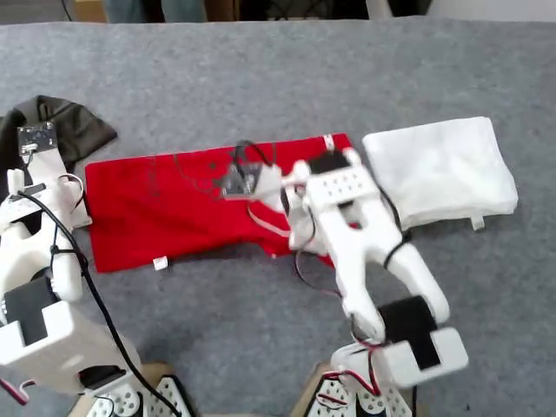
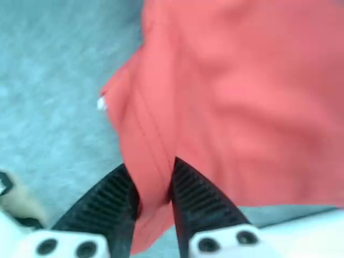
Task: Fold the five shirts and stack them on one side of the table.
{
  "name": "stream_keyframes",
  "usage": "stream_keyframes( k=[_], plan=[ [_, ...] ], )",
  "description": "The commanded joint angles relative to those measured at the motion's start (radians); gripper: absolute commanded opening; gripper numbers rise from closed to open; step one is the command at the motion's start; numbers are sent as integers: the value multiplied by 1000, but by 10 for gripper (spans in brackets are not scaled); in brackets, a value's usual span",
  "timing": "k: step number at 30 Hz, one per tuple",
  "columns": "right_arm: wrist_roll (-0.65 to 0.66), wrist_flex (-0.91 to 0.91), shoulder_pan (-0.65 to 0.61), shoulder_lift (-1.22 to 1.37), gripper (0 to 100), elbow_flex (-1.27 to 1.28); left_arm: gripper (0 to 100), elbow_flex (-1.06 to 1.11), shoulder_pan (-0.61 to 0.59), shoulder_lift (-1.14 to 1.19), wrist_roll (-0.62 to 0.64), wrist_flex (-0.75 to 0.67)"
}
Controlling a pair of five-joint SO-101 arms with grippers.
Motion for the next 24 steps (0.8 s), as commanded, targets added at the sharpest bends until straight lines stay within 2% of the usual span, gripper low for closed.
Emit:
stream_keyframes(
  k=[1, 7, 17, 24],
  plan=[
    [49, 43, 3, 125, 15, -246, 29, -10, -5, 5, 0, -3],
    [172, 135, 3, 404, 15, -559, 29, -12, -4, 6, 0, -3],
    [218, 196, -2, 711, 25, -981, 29, -12, -4, 6, 0, -5],
    [216, 196, 5, 769, 254, -1104, 29, -12, -4, 6, 0, -5]
  ],
)
